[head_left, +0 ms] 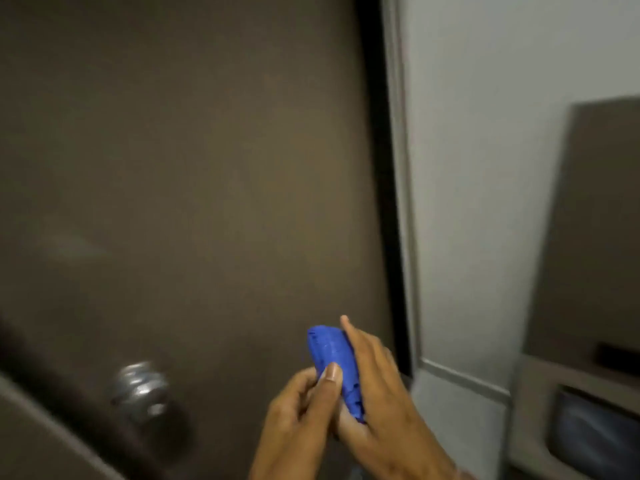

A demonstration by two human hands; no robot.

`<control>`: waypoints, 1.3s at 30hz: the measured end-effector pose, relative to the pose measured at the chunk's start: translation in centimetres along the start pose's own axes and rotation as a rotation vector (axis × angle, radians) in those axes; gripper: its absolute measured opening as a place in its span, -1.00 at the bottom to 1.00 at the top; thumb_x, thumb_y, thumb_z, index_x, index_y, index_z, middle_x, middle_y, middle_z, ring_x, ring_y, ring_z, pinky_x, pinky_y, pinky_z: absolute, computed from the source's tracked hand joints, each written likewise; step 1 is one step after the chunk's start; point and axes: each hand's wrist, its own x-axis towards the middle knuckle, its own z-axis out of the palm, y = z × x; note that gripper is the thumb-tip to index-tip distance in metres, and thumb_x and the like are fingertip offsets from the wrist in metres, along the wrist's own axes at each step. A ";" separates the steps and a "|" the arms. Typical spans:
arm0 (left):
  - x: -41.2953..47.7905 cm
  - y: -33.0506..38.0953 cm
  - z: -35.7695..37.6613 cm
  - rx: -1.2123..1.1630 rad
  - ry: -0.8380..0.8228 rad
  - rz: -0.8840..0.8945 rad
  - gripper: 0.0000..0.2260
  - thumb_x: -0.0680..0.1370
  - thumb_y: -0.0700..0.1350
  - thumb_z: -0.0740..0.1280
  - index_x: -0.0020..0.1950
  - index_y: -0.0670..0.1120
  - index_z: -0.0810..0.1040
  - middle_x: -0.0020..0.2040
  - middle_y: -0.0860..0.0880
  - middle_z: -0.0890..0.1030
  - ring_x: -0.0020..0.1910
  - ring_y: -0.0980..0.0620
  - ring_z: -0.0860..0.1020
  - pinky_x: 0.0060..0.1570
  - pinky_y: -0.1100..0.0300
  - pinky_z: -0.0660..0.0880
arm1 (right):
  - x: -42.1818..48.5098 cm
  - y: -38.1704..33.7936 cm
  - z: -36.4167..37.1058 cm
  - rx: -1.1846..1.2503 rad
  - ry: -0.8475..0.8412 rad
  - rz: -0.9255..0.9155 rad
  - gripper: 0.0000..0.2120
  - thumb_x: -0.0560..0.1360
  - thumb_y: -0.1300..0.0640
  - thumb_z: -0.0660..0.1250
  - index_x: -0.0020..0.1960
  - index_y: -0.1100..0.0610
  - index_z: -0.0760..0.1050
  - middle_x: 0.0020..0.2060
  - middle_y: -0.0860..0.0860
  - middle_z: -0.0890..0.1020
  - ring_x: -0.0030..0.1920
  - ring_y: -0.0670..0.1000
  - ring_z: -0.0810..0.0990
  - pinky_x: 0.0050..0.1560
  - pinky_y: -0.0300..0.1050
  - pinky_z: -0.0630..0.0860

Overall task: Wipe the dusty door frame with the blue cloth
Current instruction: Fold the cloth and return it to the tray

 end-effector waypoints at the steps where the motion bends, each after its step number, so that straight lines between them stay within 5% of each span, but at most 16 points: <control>1: 0.8 -0.8 1.8 0.039 -0.078 0.000 -0.87 0.45 -0.08 0.34 -0.16 -0.10 0.64 -0.42 0.03 0.66 -0.38 0.19 0.60 -0.36 0.34 0.53 | -1.0 1.5 -1.5 -0.062 -0.031 0.044 -0.28 0.41 -0.12 0.16 0.46 0.10 -0.01 0.42 -0.08 0.17 0.44 -0.09 0.15 0.41 -0.38 0.04; 4: 3.5 -3.3 8.9 0.106 -0.317 -0.101 -0.92 0.47 -0.27 0.34 -0.07 -0.23 0.59 -0.45 0.00 0.67 -0.45 0.19 0.60 -0.46 0.41 0.47 | -4.2 7.3 -6.6 -0.166 -0.041 0.233 -0.18 0.34 -0.18 0.14 0.43 -0.01 -0.22 0.42 -0.14 0.02 0.46 -0.17 -0.03 0.45 -0.32 -0.05; 7: 6.5 -5.2 14.1 0.152 -0.482 -0.180 -0.90 0.50 -0.33 0.30 -0.04 -0.27 0.58 -0.40 -0.07 0.69 -0.44 0.12 0.62 -0.47 0.37 0.50 | -5.5 12.2 -10.8 -0.048 -0.088 0.489 0.10 0.27 -0.28 0.35 0.45 -0.12 -0.40 0.45 -0.25 -0.14 0.47 -0.22 -0.12 0.49 -0.13 0.04; 10: 10.2 -7.2 19.6 0.189 -0.552 -0.232 -0.88 0.51 -0.32 0.27 -0.05 -0.23 0.60 -0.41 -0.07 0.68 -0.46 0.12 0.60 -0.51 0.37 0.47 | -6.8 18.6 -16.0 0.253 0.038 0.818 0.23 0.12 -0.36 0.42 0.44 -0.21 -0.40 0.43 -0.30 -0.05 0.45 -0.20 0.04 0.42 -0.18 0.16; 13: 14.1 -9.9 25.6 0.204 -0.560 -0.300 -0.87 0.52 -0.27 0.27 -0.07 -0.12 0.60 -0.37 -0.07 0.65 -0.38 0.05 0.61 -0.38 0.24 0.54 | -8.3 25.3 -19.9 0.683 0.107 1.059 0.12 0.15 -0.30 0.44 0.50 -0.10 -0.14 0.36 -0.21 0.37 0.29 -0.11 0.43 0.30 -0.06 0.42; 15: 17.2 -13.5 30.8 0.212 -0.619 -0.379 -0.89 0.51 -0.22 0.29 -0.06 -0.05 0.57 -0.24 -0.03 0.67 -0.19 -0.02 0.62 -0.09 0.02 0.58 | -9.5 31.1 -21.0 0.901 0.180 1.171 -0.10 0.12 -0.22 0.53 0.36 -0.01 0.26 0.04 -0.15 0.69 0.02 -0.08 0.66 -0.04 -0.10 0.63; 18: 21.0 -19.7 37.8 0.255 -0.723 -0.513 -0.81 0.48 -0.12 0.33 0.09 0.01 0.51 0.03 -0.05 0.65 0.00 -0.04 0.63 0.09 -0.08 0.56 | -11.0 39.3 -21.2 1.040 0.361 1.302 -0.34 0.13 -0.07 0.63 0.10 0.13 0.45 -0.21 0.02 0.74 -0.19 0.03 0.72 -0.33 -0.19 0.62; 21: 23.6 -26.8 43.6 0.315 -0.756 -0.635 -0.63 0.47 -0.20 0.35 0.27 -0.07 0.44 0.14 -0.12 0.60 0.07 -0.10 0.60 0.11 -0.09 0.55 | -13.2 46.7 -21.5 0.907 0.610 1.398 -0.48 0.19 0.09 0.52 0.08 0.19 0.47 -0.21 0.08 0.73 -0.26 0.01 0.71 -0.39 -0.23 0.60; 24: 25.6 -34.0 48.2 0.312 -0.767 -0.658 -0.67 0.49 -0.34 0.31 0.23 -0.15 0.45 0.03 -0.11 0.62 -0.07 -0.04 0.61 -0.08 0.07 0.59 | -15.5 53.4 -21.8 0.735 0.663 1.447 -0.43 0.23 0.08 0.53 0.18 0.18 0.45 -0.02 0.11 0.68 -0.12 0.03 0.70 -0.23 -0.17 0.63; 26: 27.0 -38.1 51.0 0.367 -0.765 -0.578 -0.65 0.49 -0.37 0.30 0.24 -0.14 0.40 0.04 -0.11 0.58 -0.13 0.07 0.58 -0.24 0.28 0.58 | -16.5 57.5 -21.7 0.683 0.685 1.487 -0.43 0.30 0.09 0.53 0.23 0.16 0.41 0.09 0.13 0.62 0.00 0.08 0.65 -0.05 -0.06 0.64; 28: 28.1 -41.9 53.7 0.425 -0.769 -0.472 -0.58 0.49 -0.35 0.30 0.30 -0.12 0.31 0.08 -0.08 0.53 -0.14 0.15 0.54 -0.32 0.39 0.54 | -17.4 61.7 -21.1 0.623 0.746 1.508 -0.50 0.34 0.10 0.51 0.18 0.17 0.39 0.10 0.11 0.58 -0.01 0.05 0.62 -0.13 -0.16 0.62; 31: 29.8 -45.8 56.9 0.505 -0.740 -0.281 -0.53 0.49 -0.31 0.32 0.35 -0.11 0.24 0.11 -0.06 0.51 -0.09 0.10 0.54 -0.17 0.23 0.55 | -17.3 66.8 -20.6 0.427 0.767 1.478 -0.60 0.39 0.11 0.47 0.11 0.07 0.34 0.03 0.04 0.54 -0.01 0.02 0.58 -0.14 -0.23 0.59; 34: 31.4 -49.7 59.1 0.624 -0.756 -0.110 -0.52 0.50 -0.27 0.32 0.37 -0.13 0.25 0.19 -0.17 0.54 0.07 -0.09 0.56 0.03 -0.01 0.56 | -17.7 71.5 -20.3 0.277 0.674 1.477 -0.59 0.45 0.17 0.40 0.23 0.16 0.34 0.13 0.12 0.51 0.17 0.12 0.52 0.18 -0.02 0.51; 39: 31.8 -53.2 59.2 1.018 -0.824 0.237 -0.46 0.51 -0.18 0.29 0.45 -0.12 0.19 0.45 -0.25 0.22 0.38 -0.21 0.28 0.32 -0.14 0.35 | -19.1 73.7 -20.2 -0.400 0.289 1.298 -0.40 0.45 0.22 0.34 0.42 0.17 0.19 0.35 0.23 0.25 0.32 0.21 0.27 0.31 0.09 0.35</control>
